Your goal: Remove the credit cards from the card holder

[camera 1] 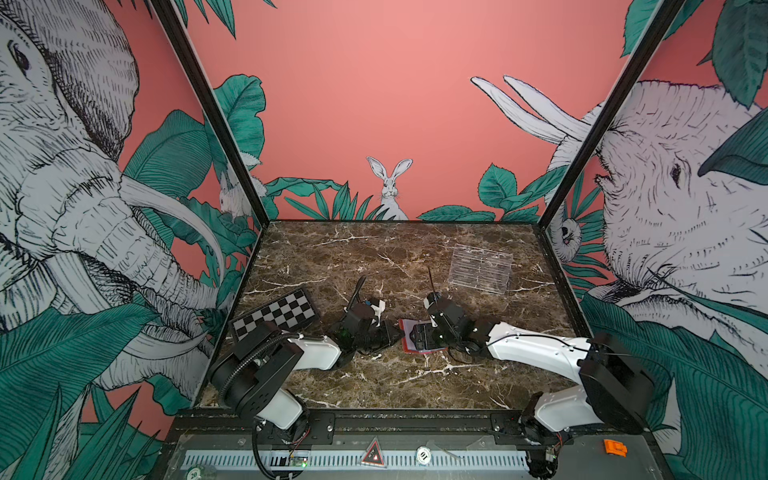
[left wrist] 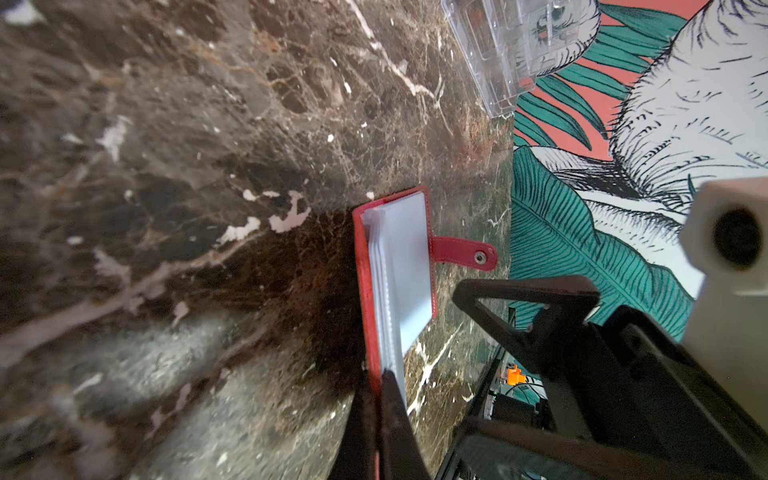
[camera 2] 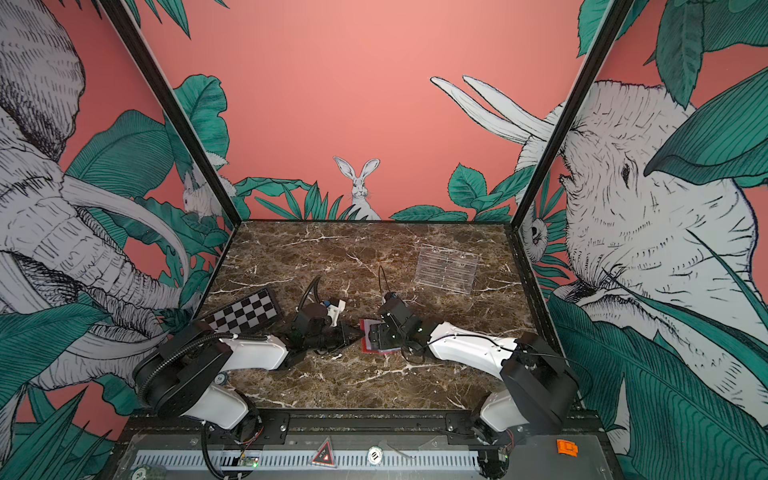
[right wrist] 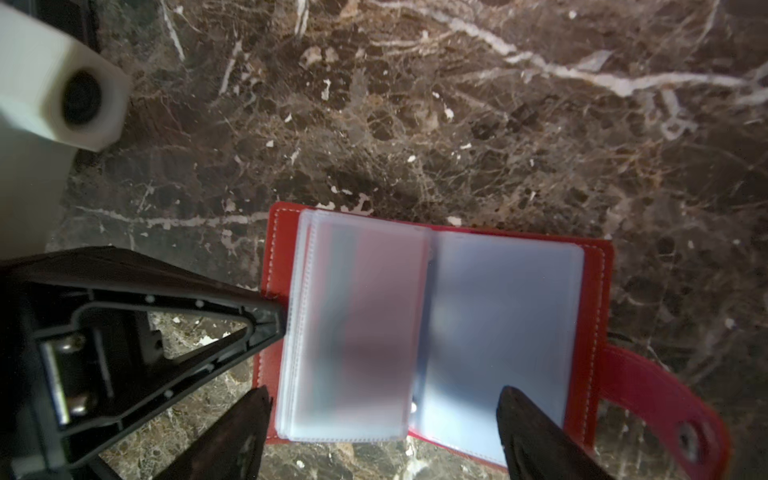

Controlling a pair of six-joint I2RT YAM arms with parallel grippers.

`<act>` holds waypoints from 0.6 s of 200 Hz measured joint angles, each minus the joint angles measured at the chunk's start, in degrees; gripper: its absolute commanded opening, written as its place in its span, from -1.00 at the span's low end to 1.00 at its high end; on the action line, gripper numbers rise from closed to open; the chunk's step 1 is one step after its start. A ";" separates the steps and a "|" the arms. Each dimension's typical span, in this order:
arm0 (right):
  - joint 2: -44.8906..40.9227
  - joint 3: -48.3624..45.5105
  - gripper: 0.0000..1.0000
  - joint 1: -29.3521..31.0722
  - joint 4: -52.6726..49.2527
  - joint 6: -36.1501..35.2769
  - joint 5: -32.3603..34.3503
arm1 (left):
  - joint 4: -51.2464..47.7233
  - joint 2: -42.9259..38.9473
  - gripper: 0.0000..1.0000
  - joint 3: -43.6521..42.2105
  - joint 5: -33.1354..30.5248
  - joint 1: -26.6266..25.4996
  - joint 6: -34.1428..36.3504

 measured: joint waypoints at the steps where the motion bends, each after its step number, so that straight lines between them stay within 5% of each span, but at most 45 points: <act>1: 0.07 0.00 0.70 0.00 0.04 -0.02 -0.04 | -0.02 0.00 -1.00 0.00 -0.02 0.00 0.00; 120: 4.17 -0.07 0.58 0.00 2.43 0.33 -2.01 | -0.09 0.00 -1.00 0.00 -0.02 0.00 0.04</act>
